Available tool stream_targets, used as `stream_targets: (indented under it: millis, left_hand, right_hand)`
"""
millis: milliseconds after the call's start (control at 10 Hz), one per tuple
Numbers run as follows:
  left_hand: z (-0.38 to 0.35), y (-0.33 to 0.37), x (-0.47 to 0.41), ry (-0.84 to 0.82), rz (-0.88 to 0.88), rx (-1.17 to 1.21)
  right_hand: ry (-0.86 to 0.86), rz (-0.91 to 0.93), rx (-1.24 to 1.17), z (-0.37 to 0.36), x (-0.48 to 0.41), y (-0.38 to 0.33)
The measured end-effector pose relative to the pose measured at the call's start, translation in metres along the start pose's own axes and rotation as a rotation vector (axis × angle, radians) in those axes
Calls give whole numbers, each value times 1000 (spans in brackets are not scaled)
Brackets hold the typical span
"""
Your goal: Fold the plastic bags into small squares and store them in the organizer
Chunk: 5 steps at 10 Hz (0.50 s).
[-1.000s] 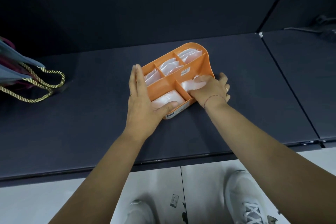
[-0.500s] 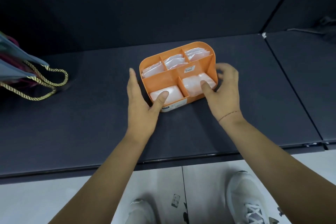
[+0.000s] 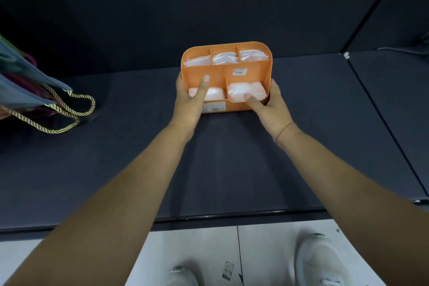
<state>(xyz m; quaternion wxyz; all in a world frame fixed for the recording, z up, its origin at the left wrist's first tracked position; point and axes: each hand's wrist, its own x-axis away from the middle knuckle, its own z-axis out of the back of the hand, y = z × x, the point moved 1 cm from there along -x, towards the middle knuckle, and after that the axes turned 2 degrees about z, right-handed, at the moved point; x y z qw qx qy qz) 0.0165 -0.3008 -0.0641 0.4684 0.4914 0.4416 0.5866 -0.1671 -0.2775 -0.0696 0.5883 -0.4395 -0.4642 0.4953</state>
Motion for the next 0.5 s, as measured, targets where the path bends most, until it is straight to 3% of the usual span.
stream_targets:
  millis: [100,500]
  left_hand:
    - [7,-5,-8,-76,-48,-91]
    - [9,-23,-3,-22,-56,-266]
  right_hand:
    - [-71,45,89,4,-8,2]
    - [17,44,265,2,-9,10]
